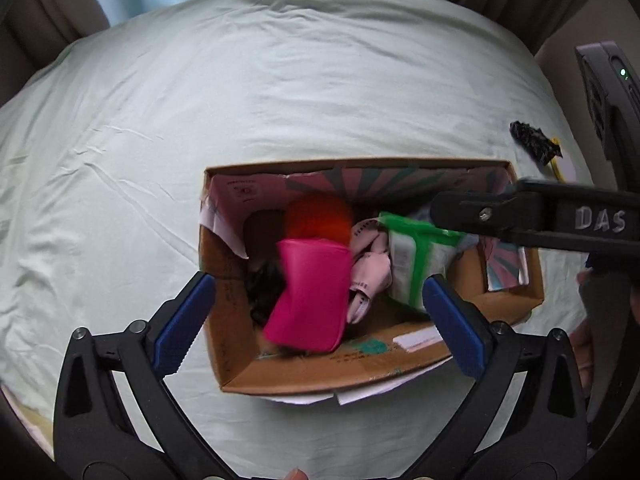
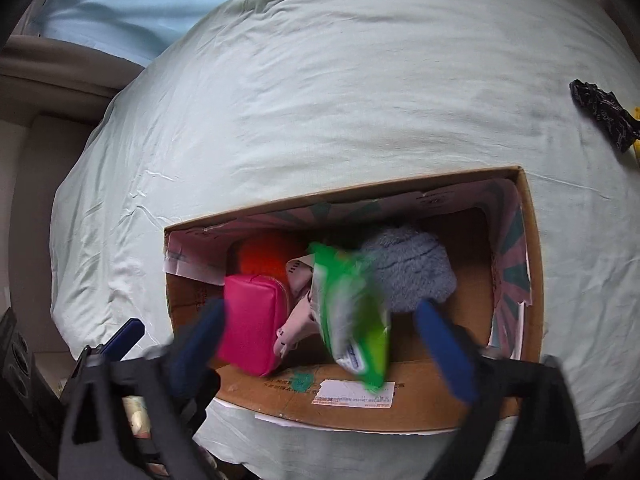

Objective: Organize soft objects
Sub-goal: 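Lift both tools away from the box toward the hair tie and sponge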

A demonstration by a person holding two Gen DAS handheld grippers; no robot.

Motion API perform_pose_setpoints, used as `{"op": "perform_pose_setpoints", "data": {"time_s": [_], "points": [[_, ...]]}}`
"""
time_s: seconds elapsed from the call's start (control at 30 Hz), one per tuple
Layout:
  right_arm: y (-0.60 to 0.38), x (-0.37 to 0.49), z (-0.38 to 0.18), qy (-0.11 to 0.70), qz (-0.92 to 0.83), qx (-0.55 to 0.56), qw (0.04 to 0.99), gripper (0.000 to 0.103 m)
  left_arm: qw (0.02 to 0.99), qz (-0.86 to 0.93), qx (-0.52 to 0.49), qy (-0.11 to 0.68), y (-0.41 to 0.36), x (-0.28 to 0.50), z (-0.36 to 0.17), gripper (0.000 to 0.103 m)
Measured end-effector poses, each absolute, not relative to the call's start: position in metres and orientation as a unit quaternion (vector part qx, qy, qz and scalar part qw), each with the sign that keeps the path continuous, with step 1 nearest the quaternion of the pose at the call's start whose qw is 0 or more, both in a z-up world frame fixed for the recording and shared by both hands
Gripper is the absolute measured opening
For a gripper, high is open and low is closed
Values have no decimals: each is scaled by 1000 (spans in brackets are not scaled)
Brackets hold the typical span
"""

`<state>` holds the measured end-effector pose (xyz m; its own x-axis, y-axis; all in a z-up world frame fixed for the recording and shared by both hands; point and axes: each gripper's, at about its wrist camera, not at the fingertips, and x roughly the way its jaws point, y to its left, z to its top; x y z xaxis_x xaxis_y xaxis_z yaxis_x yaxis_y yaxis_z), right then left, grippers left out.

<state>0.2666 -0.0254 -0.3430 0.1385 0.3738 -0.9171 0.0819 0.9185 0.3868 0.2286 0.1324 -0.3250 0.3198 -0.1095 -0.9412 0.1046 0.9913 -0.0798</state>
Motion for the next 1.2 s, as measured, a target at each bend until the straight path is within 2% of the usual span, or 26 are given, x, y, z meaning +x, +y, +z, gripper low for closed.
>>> {"op": "perform_pose_setpoints", "data": {"time_s": [0.27,0.63,0.93,1.2], "points": [[-24,256,-332,640,102,151,747,103,811,-58,-12,583,142,220,-320,103],[-23,229,-288,595,103,134,785,103,831,-49,-18,553,154,196,-280,103],[-32,188,-225,554,96,105,820,103,855,-41,-11,516,156,164,-226,103],[-48,142,-151,481,66,49,873,103,874,-18,-20,485,162,137,-168,103]]}}
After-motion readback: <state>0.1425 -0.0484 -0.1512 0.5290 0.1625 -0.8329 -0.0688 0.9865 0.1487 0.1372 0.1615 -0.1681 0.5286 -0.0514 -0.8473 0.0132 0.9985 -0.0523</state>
